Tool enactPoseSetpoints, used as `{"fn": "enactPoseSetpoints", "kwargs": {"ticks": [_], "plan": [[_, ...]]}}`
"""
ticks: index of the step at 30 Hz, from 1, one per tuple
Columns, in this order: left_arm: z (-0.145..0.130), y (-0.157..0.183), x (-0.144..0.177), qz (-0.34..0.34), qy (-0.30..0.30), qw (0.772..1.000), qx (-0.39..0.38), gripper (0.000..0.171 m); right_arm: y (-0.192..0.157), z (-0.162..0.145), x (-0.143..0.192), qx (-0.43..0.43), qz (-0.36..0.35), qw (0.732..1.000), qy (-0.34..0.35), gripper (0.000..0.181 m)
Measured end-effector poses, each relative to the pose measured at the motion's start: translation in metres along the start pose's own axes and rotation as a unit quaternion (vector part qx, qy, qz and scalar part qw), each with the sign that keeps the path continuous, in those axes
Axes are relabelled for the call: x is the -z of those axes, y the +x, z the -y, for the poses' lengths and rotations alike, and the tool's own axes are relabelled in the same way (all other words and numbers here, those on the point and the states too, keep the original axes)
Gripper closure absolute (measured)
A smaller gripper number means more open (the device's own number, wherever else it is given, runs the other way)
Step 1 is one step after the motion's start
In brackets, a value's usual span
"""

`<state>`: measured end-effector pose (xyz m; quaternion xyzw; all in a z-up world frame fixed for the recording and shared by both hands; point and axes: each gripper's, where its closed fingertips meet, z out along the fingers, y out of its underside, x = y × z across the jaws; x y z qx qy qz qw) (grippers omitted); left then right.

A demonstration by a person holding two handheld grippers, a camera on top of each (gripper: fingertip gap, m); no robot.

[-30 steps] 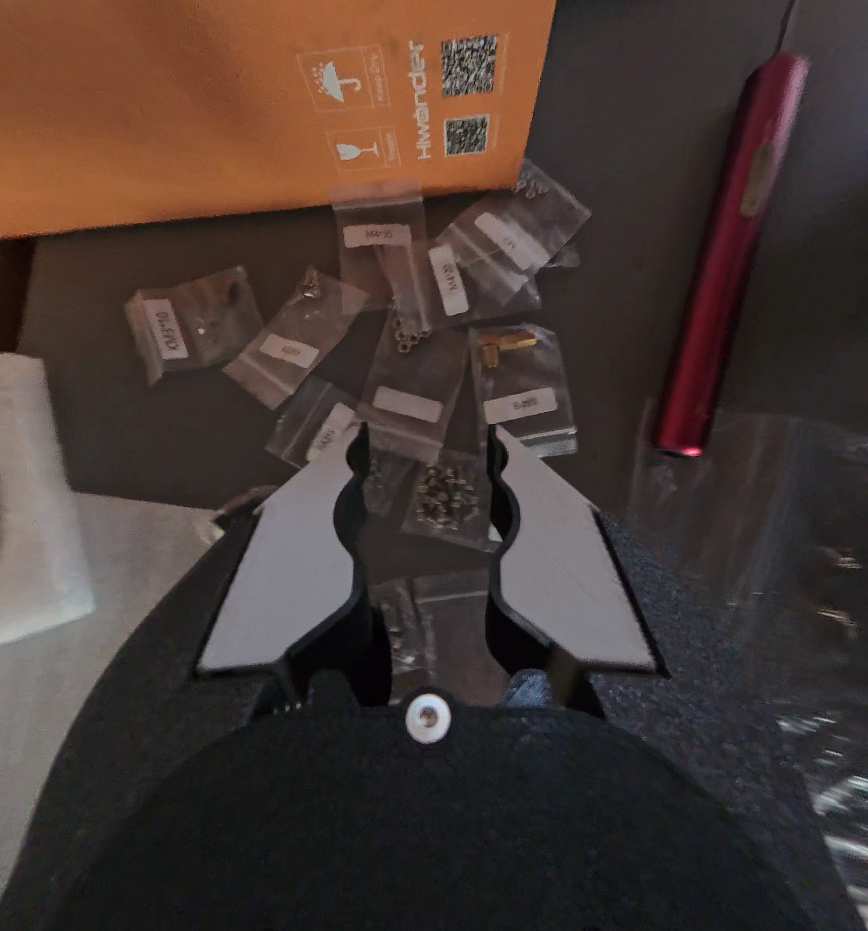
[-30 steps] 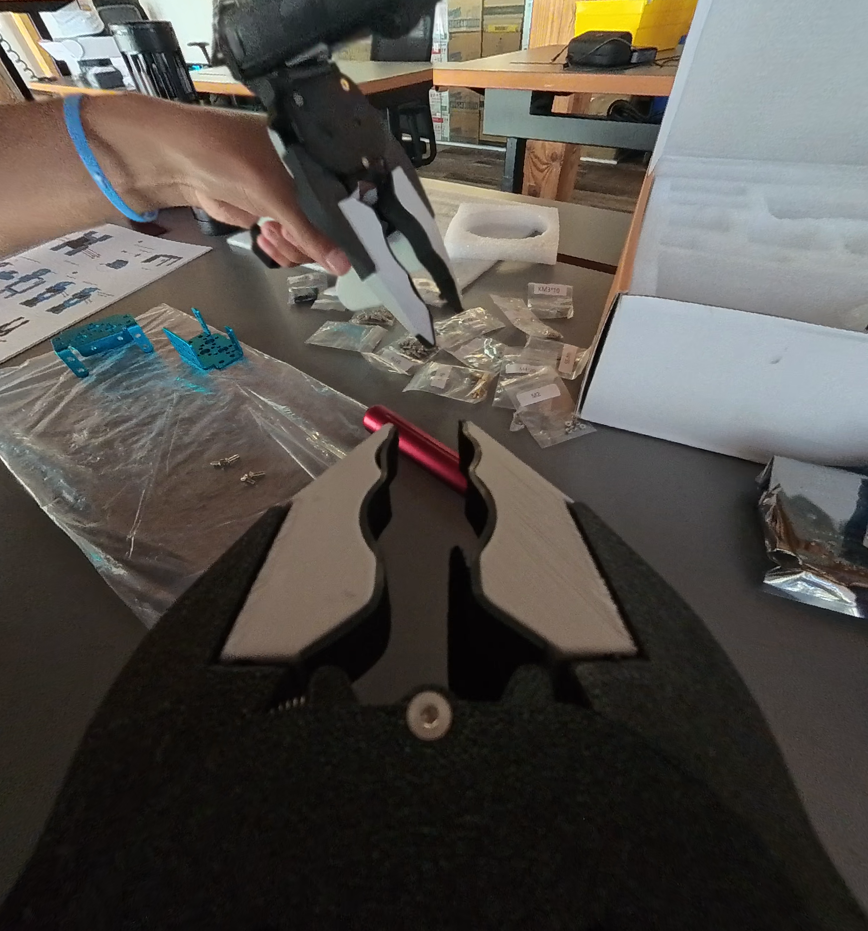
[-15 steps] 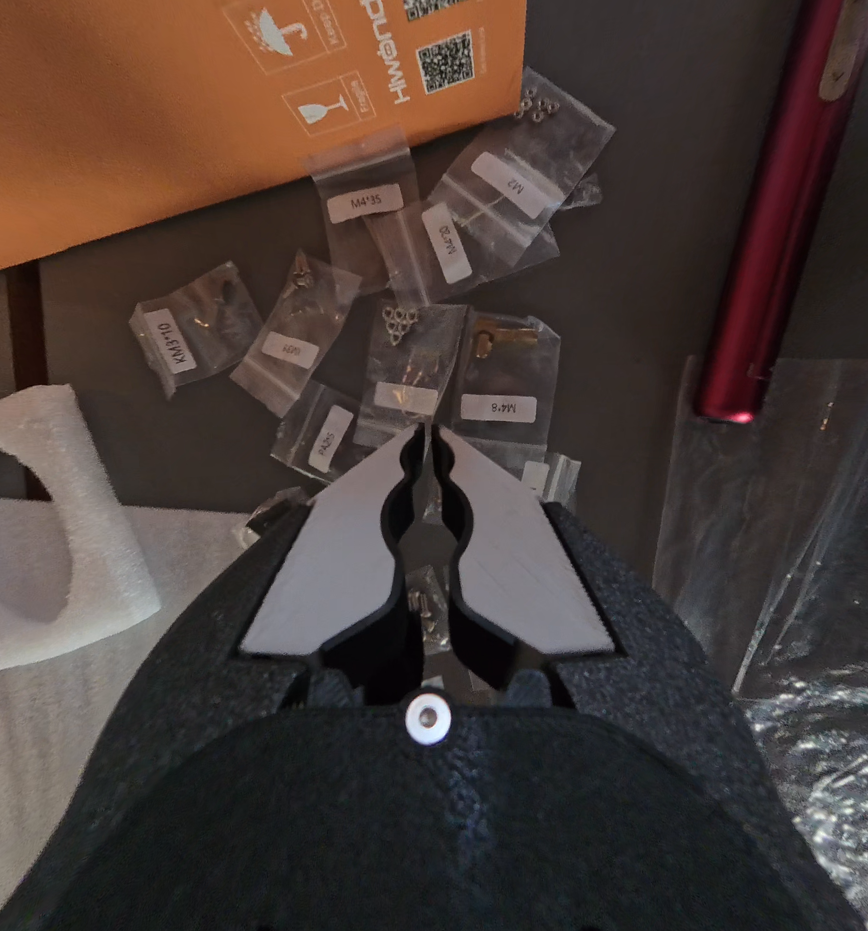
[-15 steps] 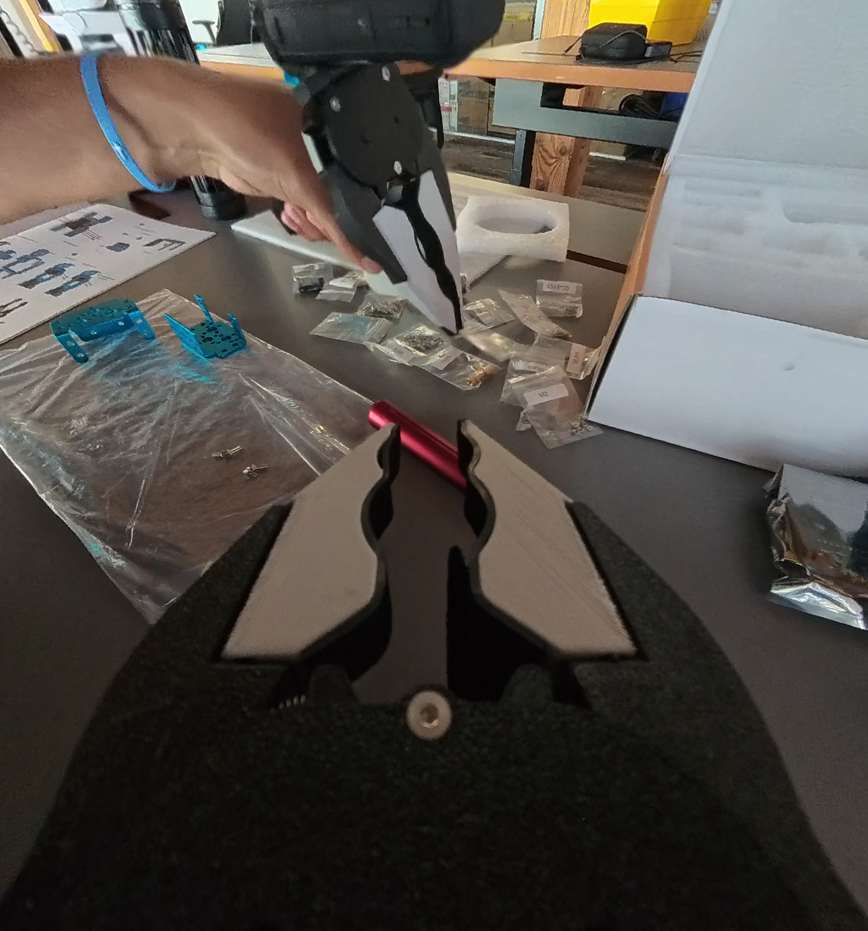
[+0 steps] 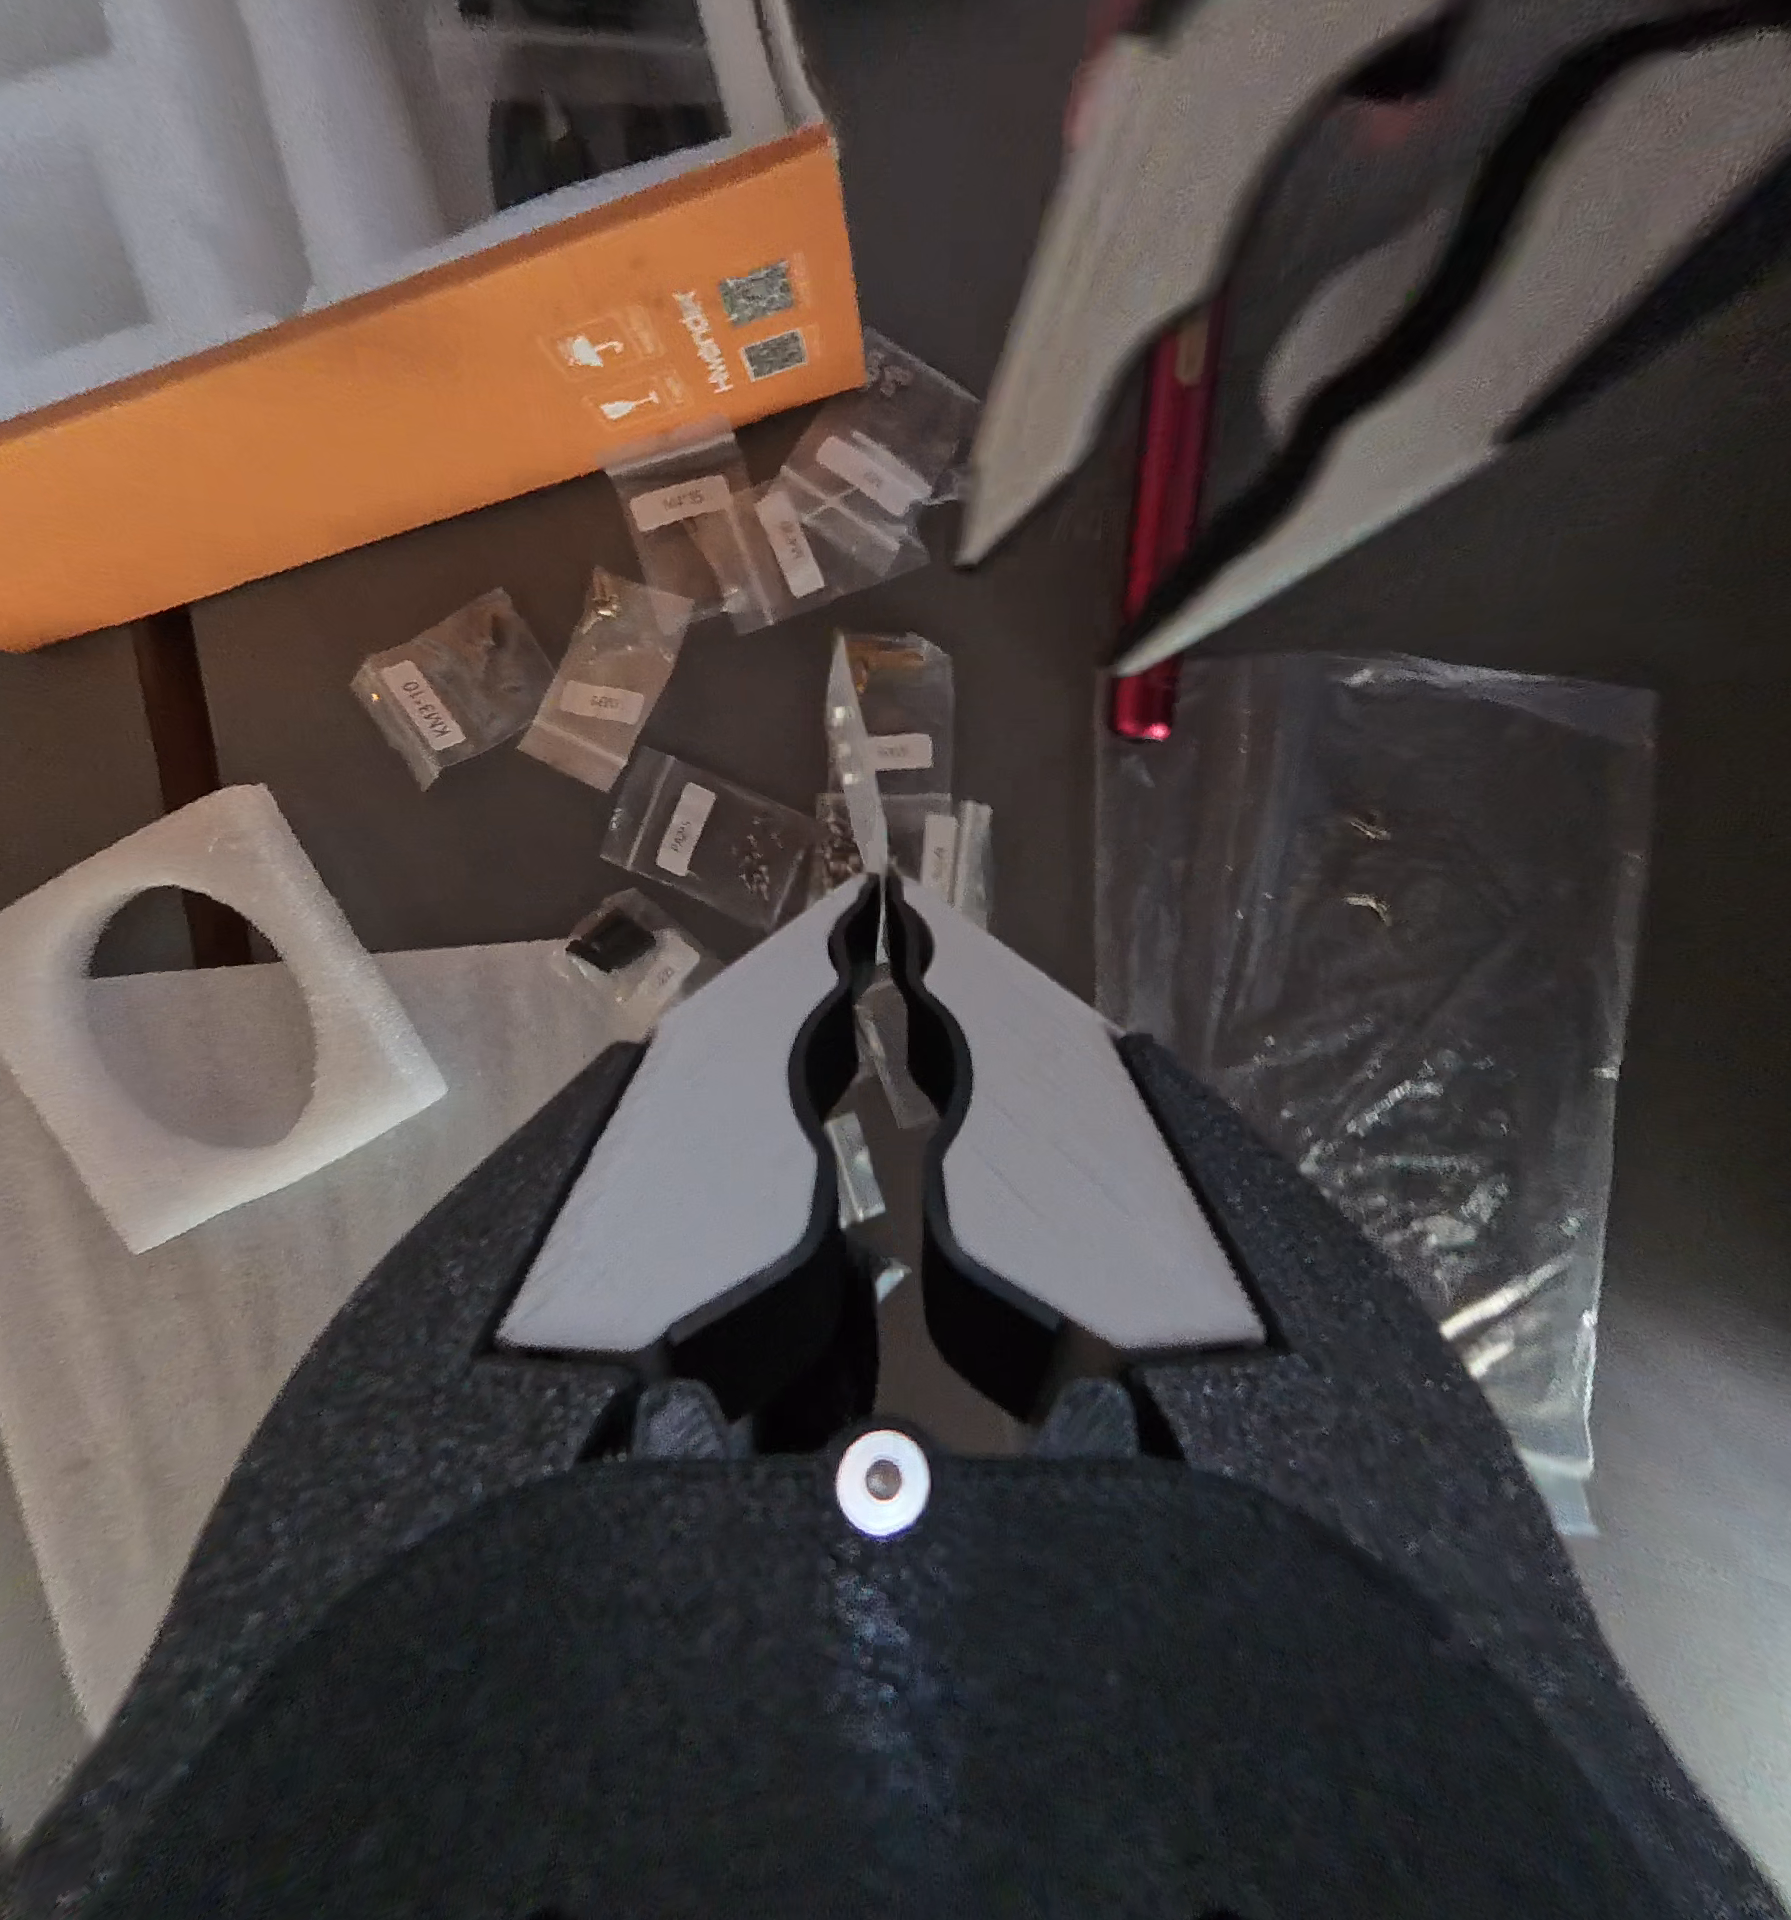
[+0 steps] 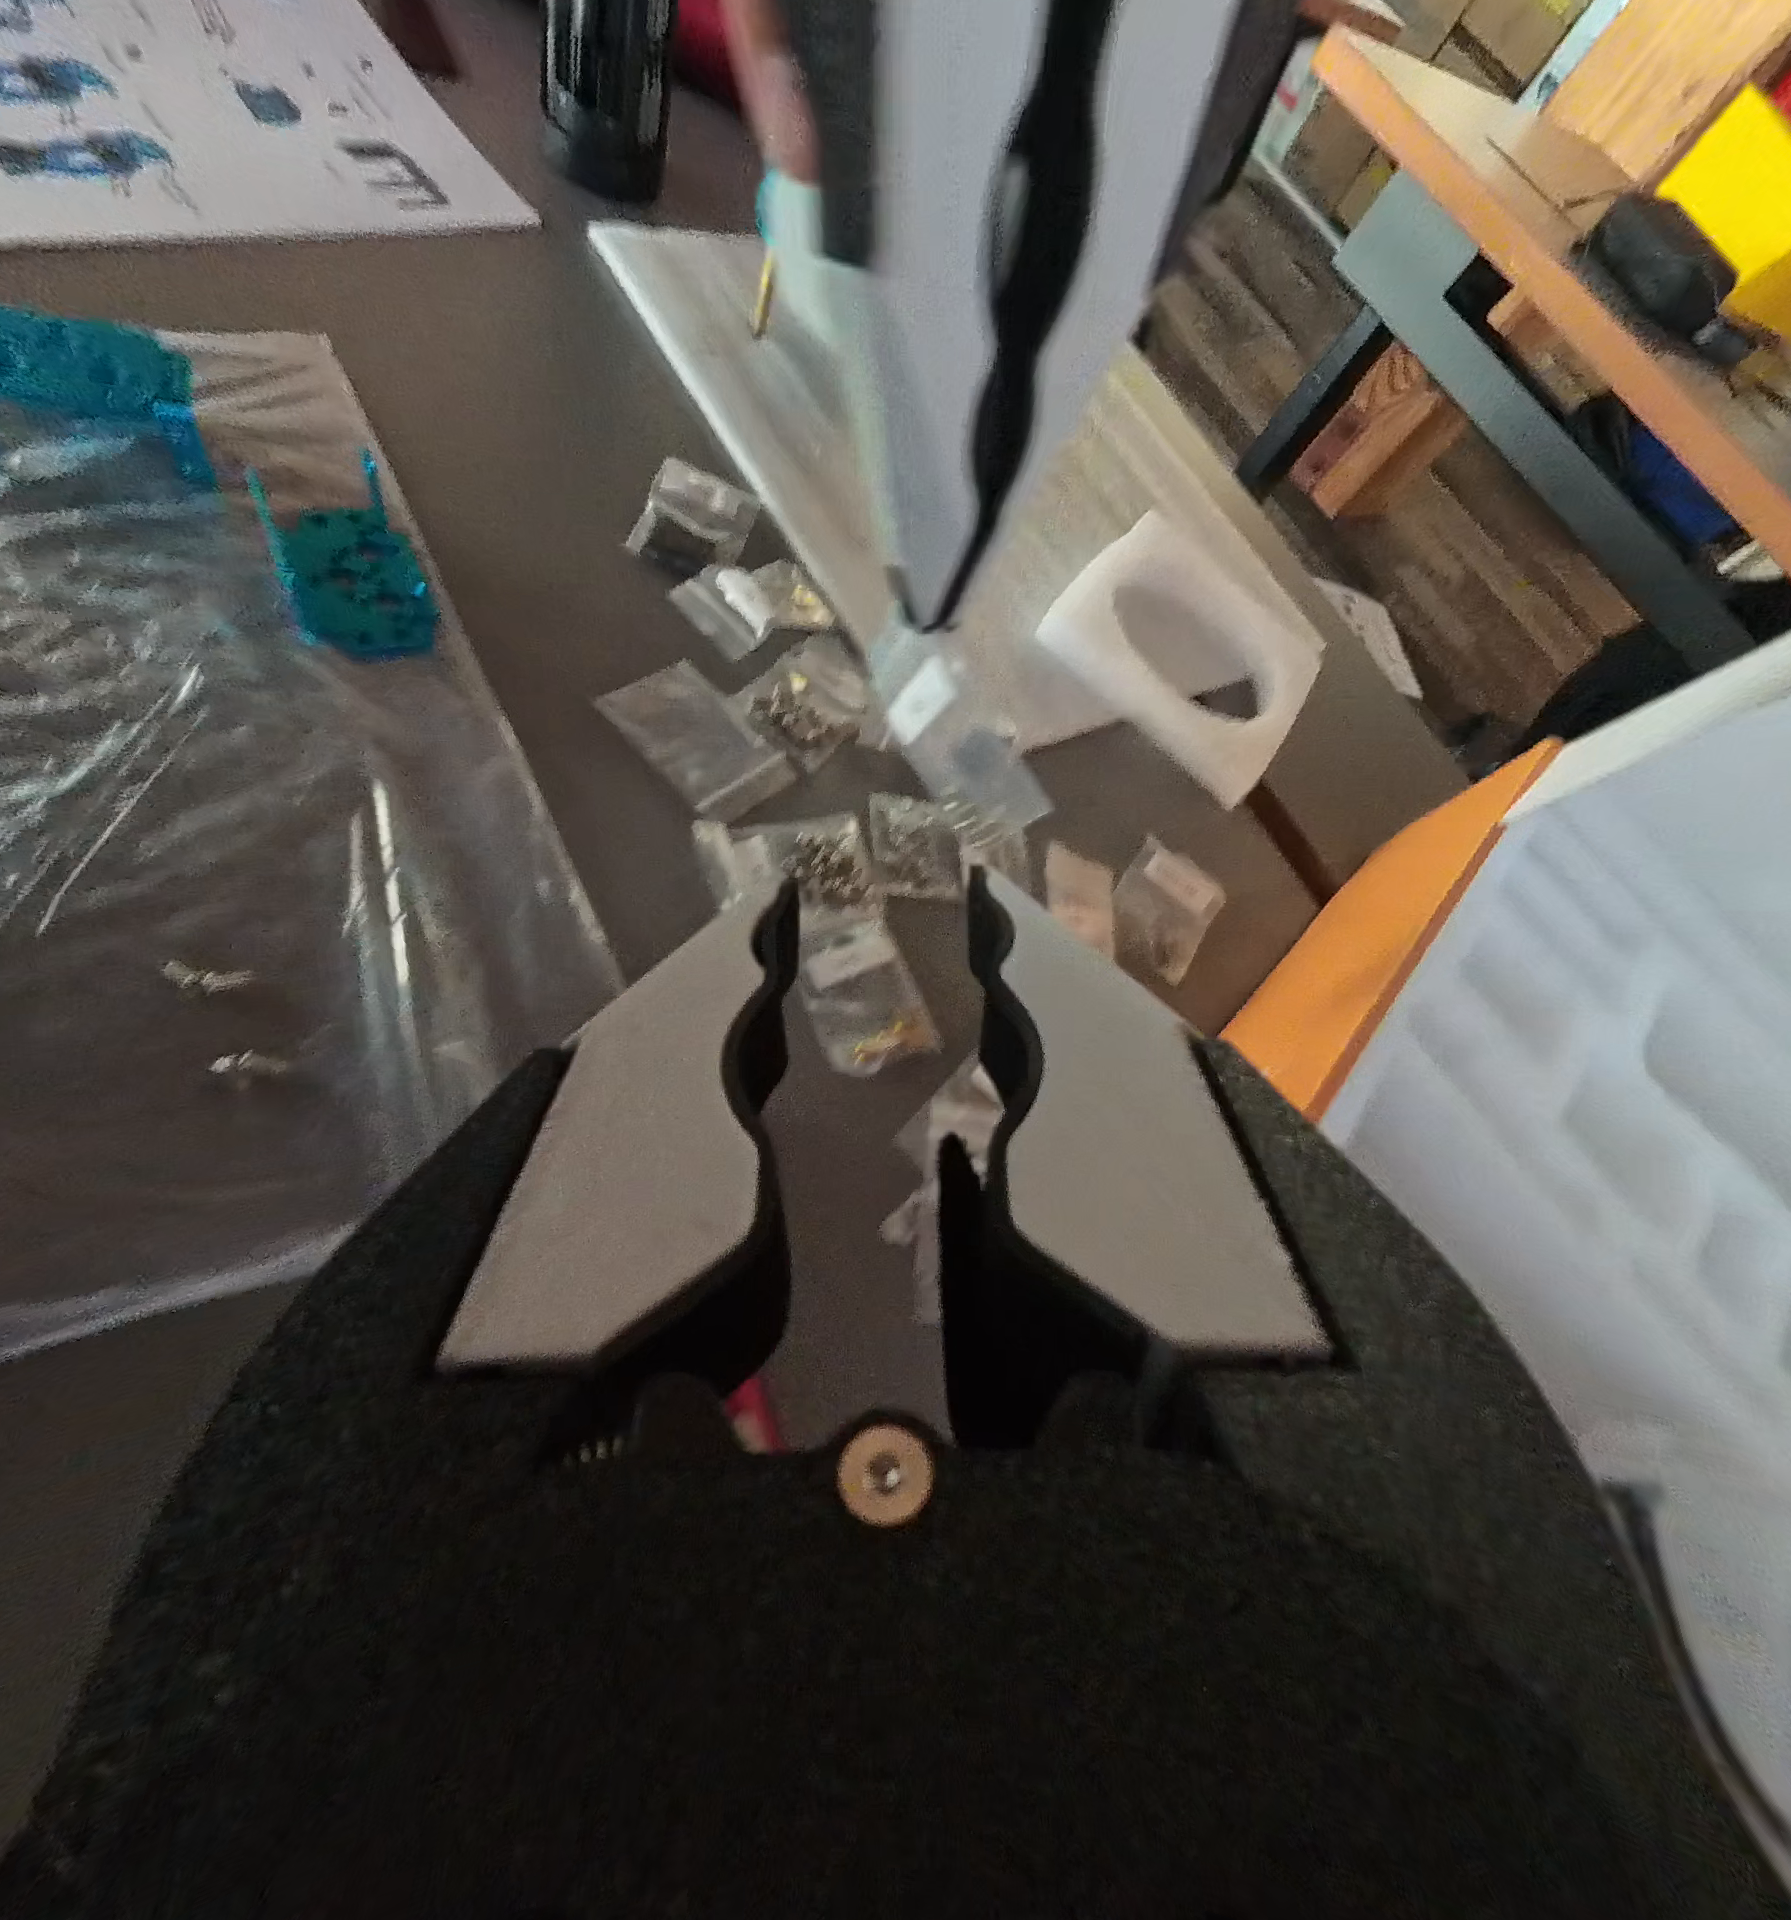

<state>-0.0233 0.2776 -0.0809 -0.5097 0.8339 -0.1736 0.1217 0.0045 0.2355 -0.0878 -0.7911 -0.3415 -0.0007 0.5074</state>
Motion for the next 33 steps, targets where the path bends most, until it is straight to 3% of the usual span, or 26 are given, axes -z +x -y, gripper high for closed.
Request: {"fn": "enactPoseSetpoints", "kwargs": {"ticks": [3,6,7,8,9,11,13,16,19,23,27,30,33], "plan": [[-0.004,0.015,0.016,-0.003,-0.002,1.0,-0.022,0.171,0.01,0.025,-0.014,-0.017,0.042,0.998,0.034,0.149],[-0.008,0.034,0.026,-0.006,0.011,0.999,-0.032,0.171,-0.017,0.04,-0.029,-0.035,0.146,0.987,0.05,0.137],[-0.008,0.038,0.03,-0.002,0.022,0.999,-0.027,0.171,-0.032,0.04,-0.03,-0.037,0.192,0.98,0.042,0.165],[-0.009,0.04,0.034,0.007,0.036,0.999,-0.018,0.171,-0.044,0.044,-0.03,-0.042,0.225,0.972,0.047,0.181],[-0.011,0.039,0.039,0.027,0.052,0.998,-0.007,0.168,-0.05,0.052,-0.029,-0.063,0.238,0.967,0.068,0.181],[-0.015,0.035,0.055,0.074,0.118,0.99,0.029,0.143,-0.053,0.065,-0.026,-0.111,0.252,0.955,0.114,0.181],[-0.021,0.041,0.075,0.081,0.222,0.968,0.09,0.139,-0.052,0.079,-0.017,-0.175,0.267,0.933,0.166,0.181],[-0.026,0.066,0.097,0.028,0.391,0.909,0.142,0.14,-0.057,0.102,0.008,-0.244,0.314,0.882,0.254,0.181],[-0.03,0.098,0.095,-0.046,0.471,0.869,0.143,0.14,-0.067,0.112,0.018,-0.269,0.324,0.854,0.305,0.181],[-0.041,0.114,0.084,-0.049,0.491,0.859,0.138,0.143,-0.093,0.122,0.012,-0.259,0.343,0.845,0.318,0.181],[-0.049,0.129,0.099,-0.064,0.538,0.828,0.145,0.17,-0.119,0.125,-0.002,-0.229,0.348,0.861,0.293,0.181],[-0.06,0.133,0.091,-0.043,0.523,0.837,0.154,0.171,-0.136,0.123,-0.008,-0.204,0.342,0.874,0.28,0.181],[-0.076,0.14,0.077,0.008,0.488,0.865,0.119,0.171,-0.155,0.114,-0.008,-0.168,0.357,0.885,0.249,0.175]]}}
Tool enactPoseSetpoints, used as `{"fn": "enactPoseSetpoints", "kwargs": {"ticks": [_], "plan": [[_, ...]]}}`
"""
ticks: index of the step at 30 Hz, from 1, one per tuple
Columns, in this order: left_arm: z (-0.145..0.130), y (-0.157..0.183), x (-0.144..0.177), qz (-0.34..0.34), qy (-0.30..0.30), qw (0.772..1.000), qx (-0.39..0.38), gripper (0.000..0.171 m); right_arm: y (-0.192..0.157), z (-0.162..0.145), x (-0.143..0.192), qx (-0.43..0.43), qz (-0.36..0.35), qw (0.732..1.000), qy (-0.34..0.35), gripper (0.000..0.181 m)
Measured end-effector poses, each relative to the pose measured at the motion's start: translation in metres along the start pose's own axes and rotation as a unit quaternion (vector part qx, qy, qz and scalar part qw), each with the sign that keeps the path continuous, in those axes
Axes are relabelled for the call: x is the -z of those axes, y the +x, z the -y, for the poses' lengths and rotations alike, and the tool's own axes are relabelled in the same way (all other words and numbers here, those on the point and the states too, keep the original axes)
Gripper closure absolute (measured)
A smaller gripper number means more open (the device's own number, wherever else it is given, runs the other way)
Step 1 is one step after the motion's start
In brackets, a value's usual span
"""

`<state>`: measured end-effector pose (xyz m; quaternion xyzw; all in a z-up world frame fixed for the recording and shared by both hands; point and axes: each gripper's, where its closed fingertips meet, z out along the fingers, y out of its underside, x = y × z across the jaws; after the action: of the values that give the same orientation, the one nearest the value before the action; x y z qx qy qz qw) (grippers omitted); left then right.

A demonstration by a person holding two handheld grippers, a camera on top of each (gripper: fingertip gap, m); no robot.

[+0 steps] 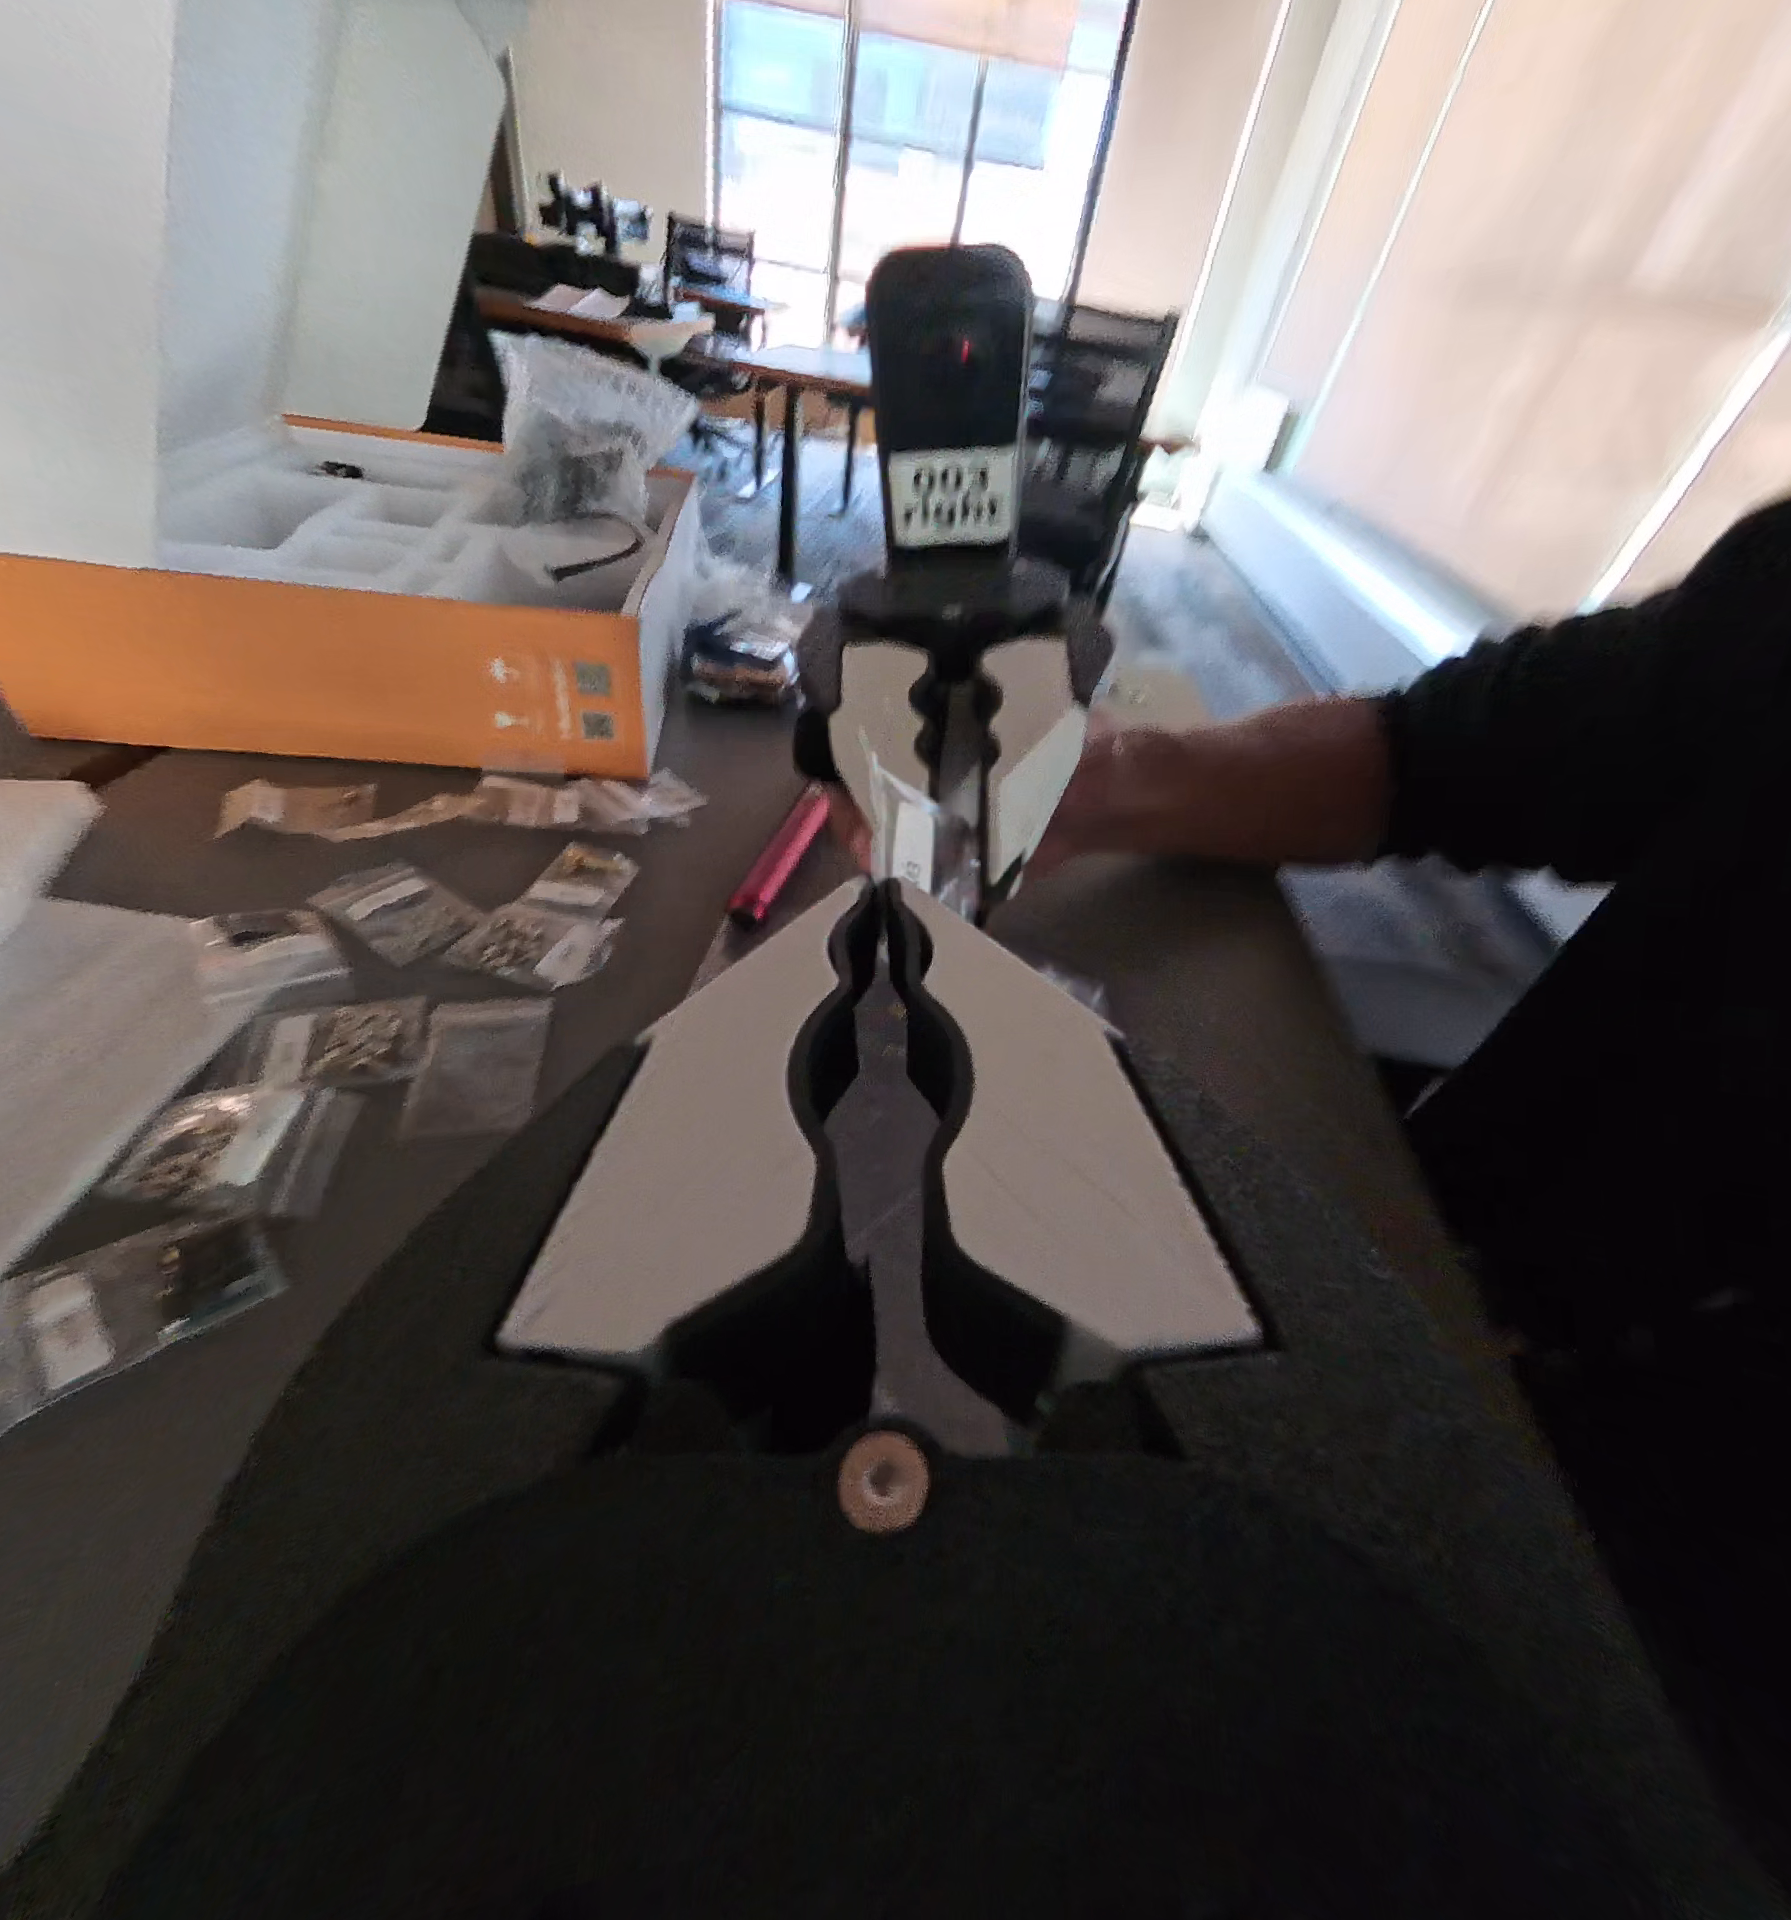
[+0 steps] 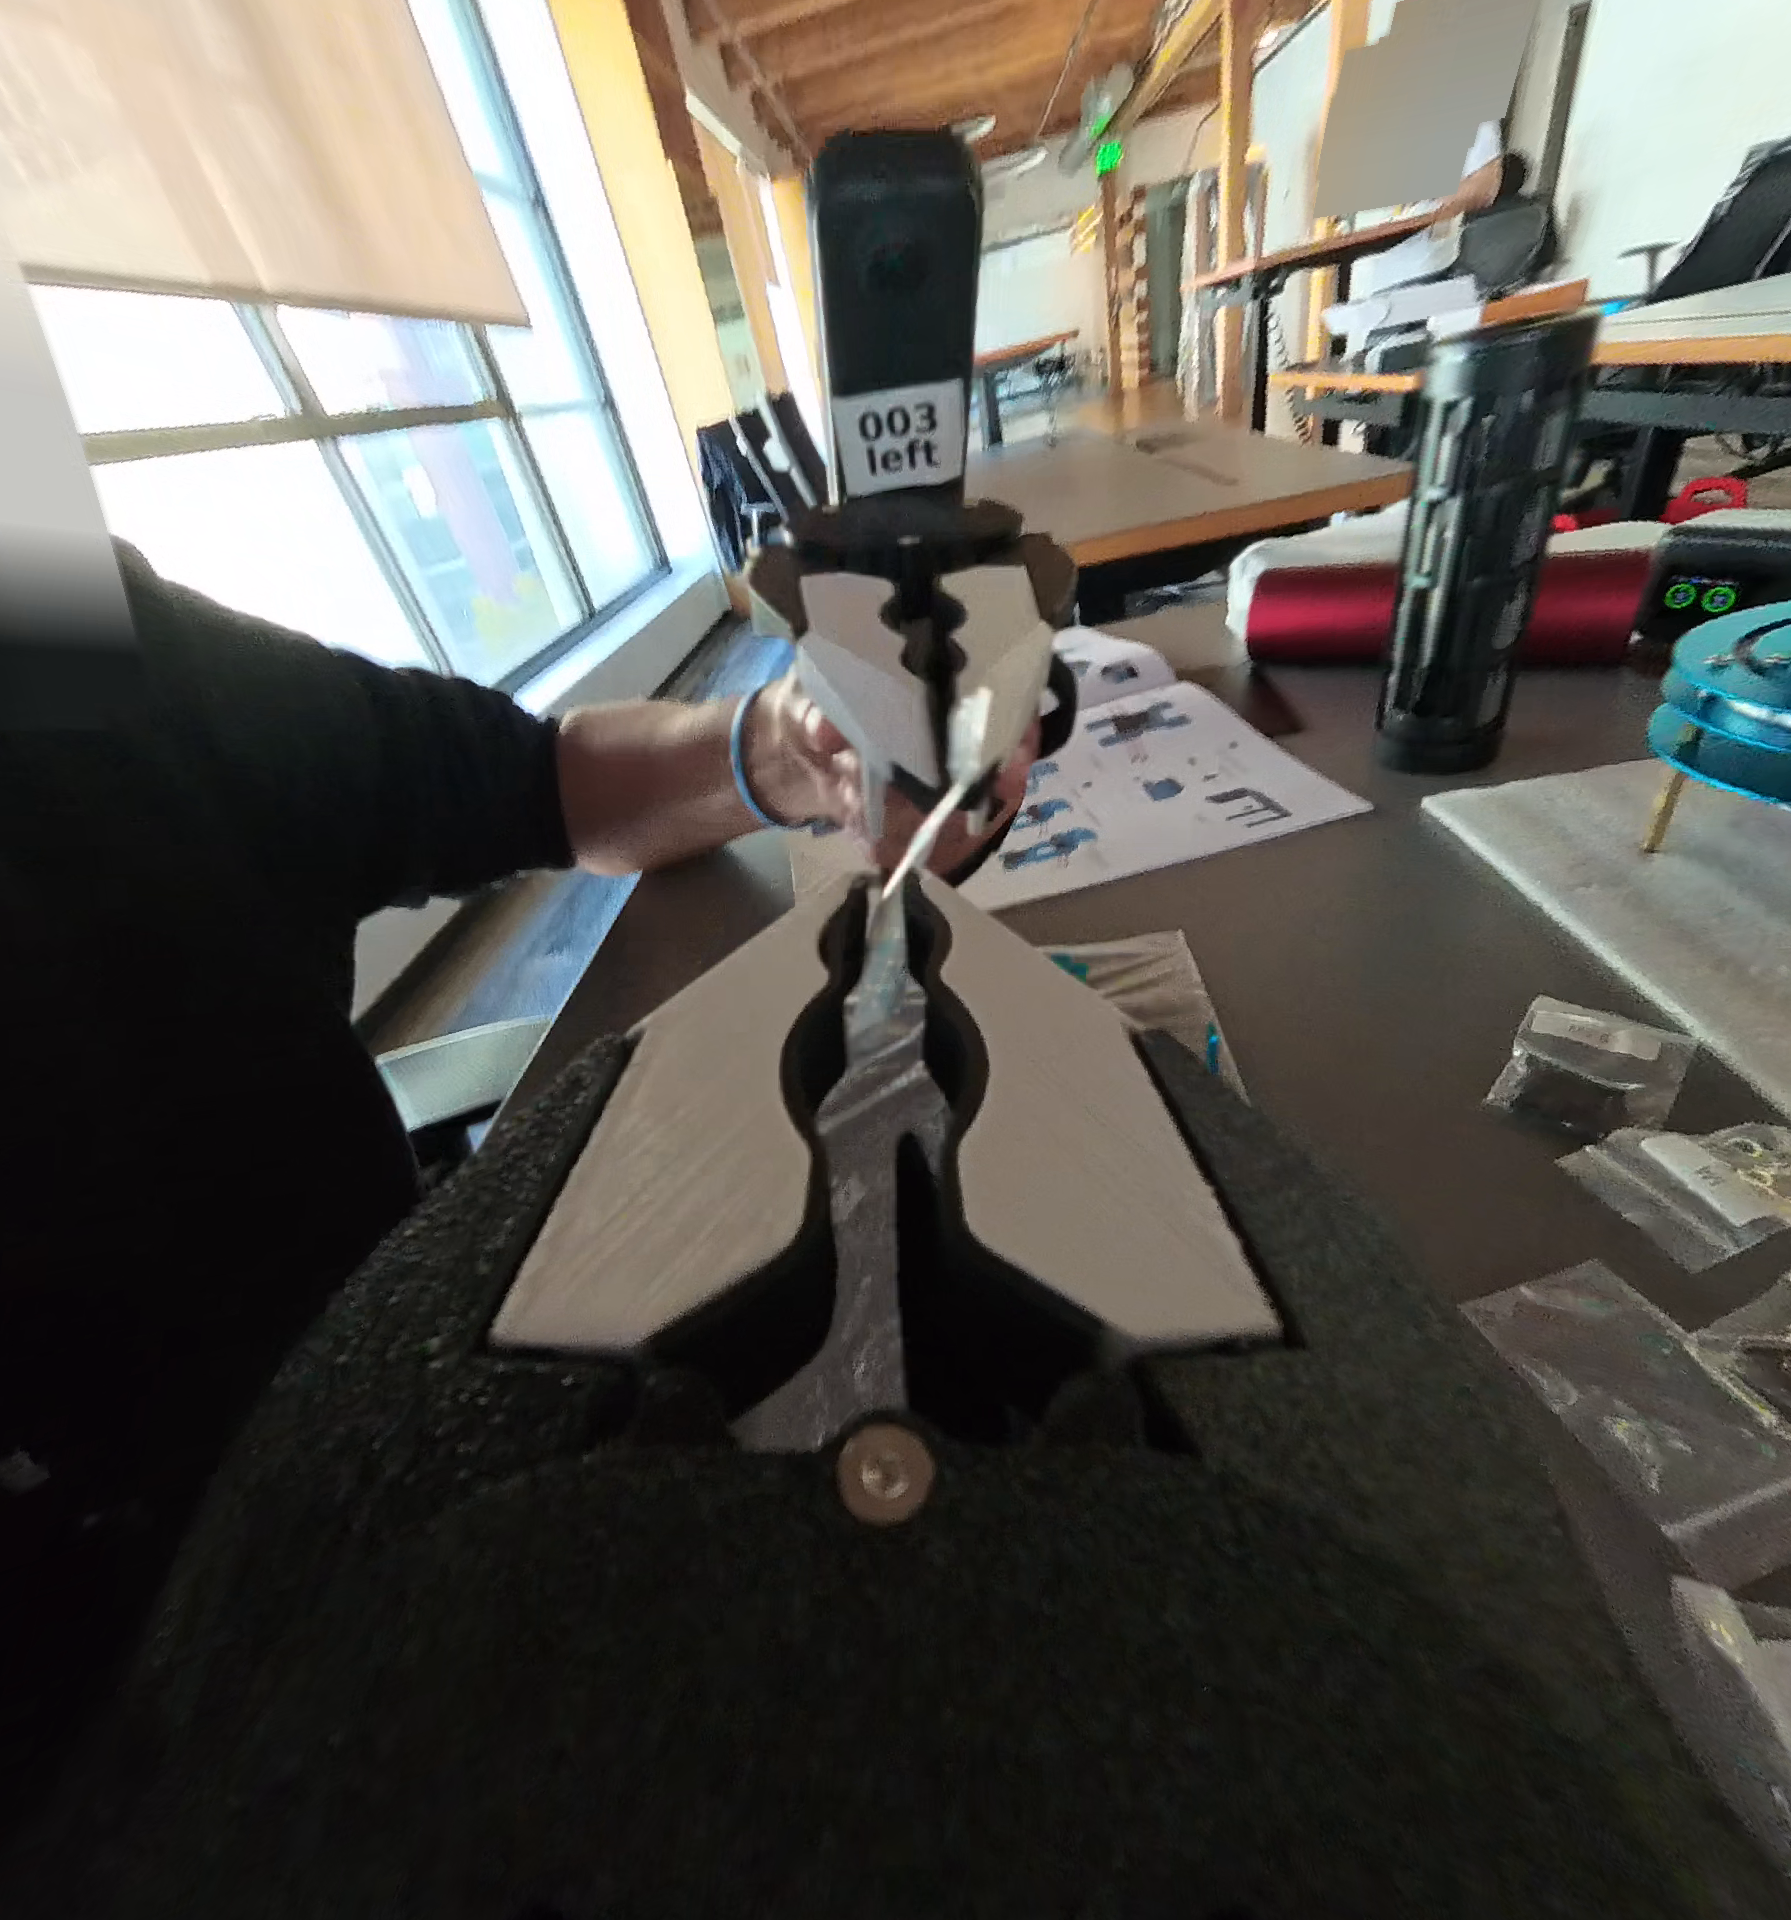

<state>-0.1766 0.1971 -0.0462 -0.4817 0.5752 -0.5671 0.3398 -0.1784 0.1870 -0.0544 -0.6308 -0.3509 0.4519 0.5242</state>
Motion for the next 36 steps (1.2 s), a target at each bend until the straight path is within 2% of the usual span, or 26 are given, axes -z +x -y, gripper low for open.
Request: {"fn": "enactPoseSetpoints", "kwargs": {"ticks": [3,5,9,14,36], "plan": [[-0.028,0.01,-0.001,0.021,-0.068,0.993,-0.091,0.171,-0.004,-0.009,0.005,0.015,-0.001,1.0,-0.025,0.162],[-0.046,0.016,-0.006,0.036,-0.115,0.981,-0.153,0.171,-0.008,-0.009,0.009,0.014,0.009,0.999,-0.029,0.15],[-0.069,0.029,-0.018,0.04,-0.17,0.962,-0.21,0.171,-0.007,-0.021,0.007,0.012,0.001,0.998,-0.067,0.149],[-0.074,0.035,-0.021,0.026,-0.174,0.964,-0.202,0.171,-0.007,-0.048,-0.001,0.044,-0.005,0.99,-0.133,0.147],[-0.08,0.033,-0.019,0.014,-0.184,0.966,-0.178,0.171,-0.003,-0.058,0.001,0.077,-0.024,0.983,-0.167,0.148]]}}
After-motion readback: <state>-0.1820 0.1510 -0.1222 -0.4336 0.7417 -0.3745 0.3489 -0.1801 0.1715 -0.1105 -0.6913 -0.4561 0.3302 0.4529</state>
